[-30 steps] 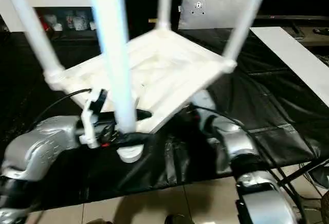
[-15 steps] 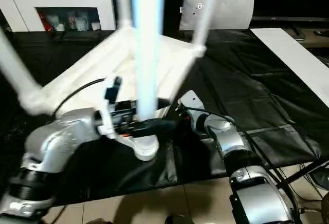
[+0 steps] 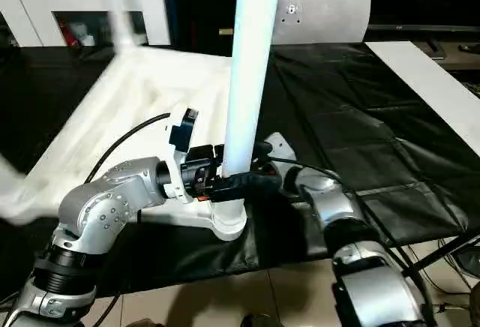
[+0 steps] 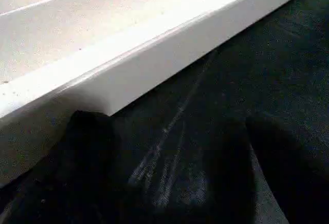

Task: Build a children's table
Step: Rotate table base

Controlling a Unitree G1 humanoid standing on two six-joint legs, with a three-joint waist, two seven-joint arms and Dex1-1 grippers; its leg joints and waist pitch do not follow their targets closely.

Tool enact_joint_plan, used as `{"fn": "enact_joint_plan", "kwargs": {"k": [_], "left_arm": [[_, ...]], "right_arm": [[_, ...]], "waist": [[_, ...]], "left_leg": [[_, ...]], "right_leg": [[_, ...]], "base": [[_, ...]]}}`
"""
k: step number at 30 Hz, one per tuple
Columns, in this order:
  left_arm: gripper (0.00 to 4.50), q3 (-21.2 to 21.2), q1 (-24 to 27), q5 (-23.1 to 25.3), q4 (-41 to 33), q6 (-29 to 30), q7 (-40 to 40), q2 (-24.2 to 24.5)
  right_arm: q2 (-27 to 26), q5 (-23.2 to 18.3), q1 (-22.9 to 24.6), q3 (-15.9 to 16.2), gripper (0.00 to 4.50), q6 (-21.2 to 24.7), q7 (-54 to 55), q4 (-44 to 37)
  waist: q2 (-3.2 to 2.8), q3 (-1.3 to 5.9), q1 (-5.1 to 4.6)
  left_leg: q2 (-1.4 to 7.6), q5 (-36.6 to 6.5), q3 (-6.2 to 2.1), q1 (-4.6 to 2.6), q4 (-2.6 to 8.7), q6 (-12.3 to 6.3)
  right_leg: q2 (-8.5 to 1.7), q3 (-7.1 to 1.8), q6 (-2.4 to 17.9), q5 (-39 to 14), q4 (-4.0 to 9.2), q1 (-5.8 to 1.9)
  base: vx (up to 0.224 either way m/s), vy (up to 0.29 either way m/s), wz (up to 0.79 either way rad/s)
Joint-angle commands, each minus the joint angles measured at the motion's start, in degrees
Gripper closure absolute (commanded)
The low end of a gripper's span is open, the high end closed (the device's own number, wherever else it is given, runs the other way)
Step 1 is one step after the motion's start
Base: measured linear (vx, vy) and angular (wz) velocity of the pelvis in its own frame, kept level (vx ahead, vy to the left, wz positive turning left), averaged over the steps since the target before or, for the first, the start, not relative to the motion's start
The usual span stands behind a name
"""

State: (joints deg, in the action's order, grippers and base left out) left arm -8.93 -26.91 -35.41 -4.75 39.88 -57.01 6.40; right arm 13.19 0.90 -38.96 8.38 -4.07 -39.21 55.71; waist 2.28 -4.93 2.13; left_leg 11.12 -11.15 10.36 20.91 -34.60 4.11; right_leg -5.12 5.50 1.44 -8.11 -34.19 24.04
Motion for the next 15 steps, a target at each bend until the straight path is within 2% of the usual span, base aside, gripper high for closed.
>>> {"fn": "enact_joint_plan", "kwargs": {"k": [1,6,9,10,12,13,15], "left_arm": [[0.02,-1.59,-1.25,-0.67,-1.22,0.35,0.51,-0.68],[0.02,-0.23,-2.8,2.92,2.83,-2.94,4.51,-1.49],[0.02,1.19,-4.3,5.67,6.57,-5.8,8.41,-2.44],[0.02,1.56,-4.78,6.55,7.86,-6.89,9.4,-2.6],[0.02,1.9,-5.27,7.49,9.26,-8.03,10.54,-2.77],[0.02,2.09,-5.82,9.0,10.9,-9.6,12.64,-2.93],[0.02,2.1,-5.85,9.09,10.99,-9.68,12.76,-2.94]], "right_arm": [[-1.17,-0.94,-1.6,-0.44,0.0,-1.68,-1.85,-0.61],[-1.55,-1.0,-1.36,-0.65,0.0,-2.46,-2.38,-0.37],[-0.95,-1.57,-1.11,-1.37,0.0,-2.45,-2.55,-0.33],[-0.49,-1.88,-1.01,-1.91,0.0,-2.29,-2.54,-0.38],[0.03,-2.12,-0.9,-2.51,0.0,-2.26,-2.23,-0.49],[0.7,-2.42,-0.6,-3.31,0.0,-2.37,-1.79,-1.0],[0.74,-2.45,-0.57,-3.36,0.0,-2.37,-1.77,-1.04]], "waist": [[-0.3,4.99,0.48],[-0.39,4.88,0.49],[-0.31,4.92,0.49],[-0.47,4.82,0.51],[-0.35,4.75,0.55],[-0.67,4.59,0.56],[-0.4,4.61,0.46]], "left_leg": [[2.06,-8.37,-0.39,-0.19,3.74,-3.51],[1.96,-8.83,-0.42,-0.19,3.77,-3.56],[1.9,-9.48,-0.5,-0.13,3.71,-3.26],[1.92,-9.86,-0.51,-0.25,3.76,-3.24],[1.85,-10.61,-0.51,-0.24,3.75,-3.31],[1.86,-11.31,-0.66,-0.15,3.82,-3.1],[1.8,-11.88,-0.61,-0.14,3.76,-3.13]], "right_leg": [[-3.19,-2.96,14.24,-13.96,3.19,-4.07],[-3.09,-2.92,14.26,-14.03,3.29,-4.07],[-3.24,-2.86,13.17,-15.89,3.53,-4.24],[-3.17,-2.83,12.93,-16.53,3.73,-4.08],[-3.13,-2.77,12.56,-17.58,3.87,-4.05],[-3.21,-2.68,11.91,-19.11,4.0,-3.98],[-3.18,-2.62,11.45,-20.17,4.25,-3.96]], "base": [[0.0,0.0,0.0],[0.0,0.0,0.0],[0.0,0.0,0.0],[0.0,0.0,0.0],[0.0,0.0,0.0],[0.0,0.0,0.0],[0.0,0.0,0.0]]}}
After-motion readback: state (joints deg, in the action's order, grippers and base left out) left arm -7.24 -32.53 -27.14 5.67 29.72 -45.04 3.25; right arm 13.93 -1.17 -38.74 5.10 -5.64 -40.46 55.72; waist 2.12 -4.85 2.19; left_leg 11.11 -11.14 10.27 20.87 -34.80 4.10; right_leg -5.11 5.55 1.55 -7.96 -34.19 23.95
